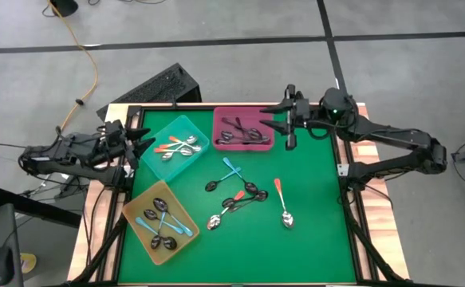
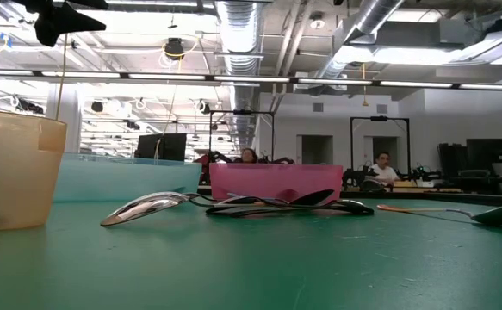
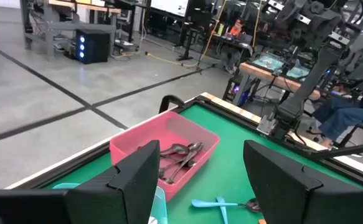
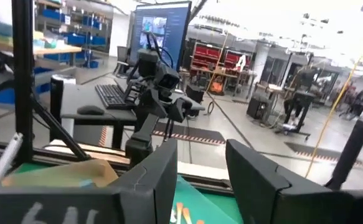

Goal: Sort silverware by color (type)
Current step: Put the orange spoon into the blue bin

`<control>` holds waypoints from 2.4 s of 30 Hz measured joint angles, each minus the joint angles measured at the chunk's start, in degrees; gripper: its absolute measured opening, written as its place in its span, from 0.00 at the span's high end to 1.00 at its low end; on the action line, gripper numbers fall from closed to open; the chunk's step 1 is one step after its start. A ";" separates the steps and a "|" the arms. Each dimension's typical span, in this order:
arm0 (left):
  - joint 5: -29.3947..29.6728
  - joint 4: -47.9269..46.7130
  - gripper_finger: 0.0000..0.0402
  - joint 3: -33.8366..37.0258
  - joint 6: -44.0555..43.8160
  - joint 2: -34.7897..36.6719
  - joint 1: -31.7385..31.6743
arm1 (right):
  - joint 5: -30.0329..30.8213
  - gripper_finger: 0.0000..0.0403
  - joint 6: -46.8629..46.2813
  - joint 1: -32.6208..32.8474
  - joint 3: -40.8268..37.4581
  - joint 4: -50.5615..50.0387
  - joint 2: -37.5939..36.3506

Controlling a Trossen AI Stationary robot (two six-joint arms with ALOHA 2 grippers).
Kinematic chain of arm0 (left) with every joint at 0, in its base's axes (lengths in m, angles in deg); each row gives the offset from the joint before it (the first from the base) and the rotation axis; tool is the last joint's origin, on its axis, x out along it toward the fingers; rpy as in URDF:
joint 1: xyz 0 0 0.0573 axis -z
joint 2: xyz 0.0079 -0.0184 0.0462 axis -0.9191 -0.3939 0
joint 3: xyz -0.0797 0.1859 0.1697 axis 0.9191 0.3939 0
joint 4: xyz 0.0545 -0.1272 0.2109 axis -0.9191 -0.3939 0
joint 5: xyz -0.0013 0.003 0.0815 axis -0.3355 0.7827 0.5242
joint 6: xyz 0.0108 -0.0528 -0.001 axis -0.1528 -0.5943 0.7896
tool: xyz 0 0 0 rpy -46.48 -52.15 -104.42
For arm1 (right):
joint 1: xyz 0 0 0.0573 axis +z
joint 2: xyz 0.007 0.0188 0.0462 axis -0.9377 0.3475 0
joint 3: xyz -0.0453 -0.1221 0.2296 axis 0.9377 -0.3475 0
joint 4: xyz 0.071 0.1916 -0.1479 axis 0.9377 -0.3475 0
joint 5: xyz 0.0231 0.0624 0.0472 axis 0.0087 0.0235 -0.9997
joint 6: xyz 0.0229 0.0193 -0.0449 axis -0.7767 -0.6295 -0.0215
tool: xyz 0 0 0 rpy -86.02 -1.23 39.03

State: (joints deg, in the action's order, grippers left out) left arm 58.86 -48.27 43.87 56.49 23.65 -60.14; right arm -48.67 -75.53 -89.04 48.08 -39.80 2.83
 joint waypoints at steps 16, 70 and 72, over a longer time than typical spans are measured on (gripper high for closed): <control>1.08 0.02 0.46 0.00 2.60 0.00 0.00 | -1.28 0.59 2.59 0.74 -0.02 -4.90 5.46; -2.51 0.67 0.46 0.00 8.16 0.39 0.02 | 20.96 0.59 -15.80 23.30 -0.02 -6.54 31.06; -2.49 0.67 0.46 0.00 8.13 0.39 0.02 | 20.94 0.59 -15.80 23.80 -0.07 -6.23 31.99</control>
State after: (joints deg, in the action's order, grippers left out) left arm 56.37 -47.60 43.87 64.61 24.04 -60.12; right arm -27.73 -91.33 -65.24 48.02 -46.03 34.82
